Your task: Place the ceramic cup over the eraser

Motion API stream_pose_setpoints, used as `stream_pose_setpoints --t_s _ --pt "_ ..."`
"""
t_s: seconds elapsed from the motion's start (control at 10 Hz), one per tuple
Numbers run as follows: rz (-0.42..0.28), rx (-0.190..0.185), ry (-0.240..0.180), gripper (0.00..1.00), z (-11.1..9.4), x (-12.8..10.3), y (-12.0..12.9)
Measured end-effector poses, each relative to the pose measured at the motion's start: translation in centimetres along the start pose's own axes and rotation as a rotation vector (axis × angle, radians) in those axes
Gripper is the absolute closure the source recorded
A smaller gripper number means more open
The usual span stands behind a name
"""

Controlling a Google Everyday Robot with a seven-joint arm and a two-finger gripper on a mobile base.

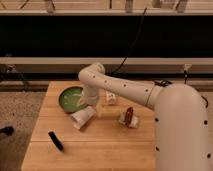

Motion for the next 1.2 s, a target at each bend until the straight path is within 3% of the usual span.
stream_pose_setpoints --t_s 0.3,1.0,1.2 --pt "0.036 -0.004 -0.009 0.20 0.7 1.3 1.5" --pt "0.098 -0.100 0.026 0.20 3.2 2.0 1.6" --pt "0.103 -0.110 0.028 0.20 3.5 2.0 1.7"
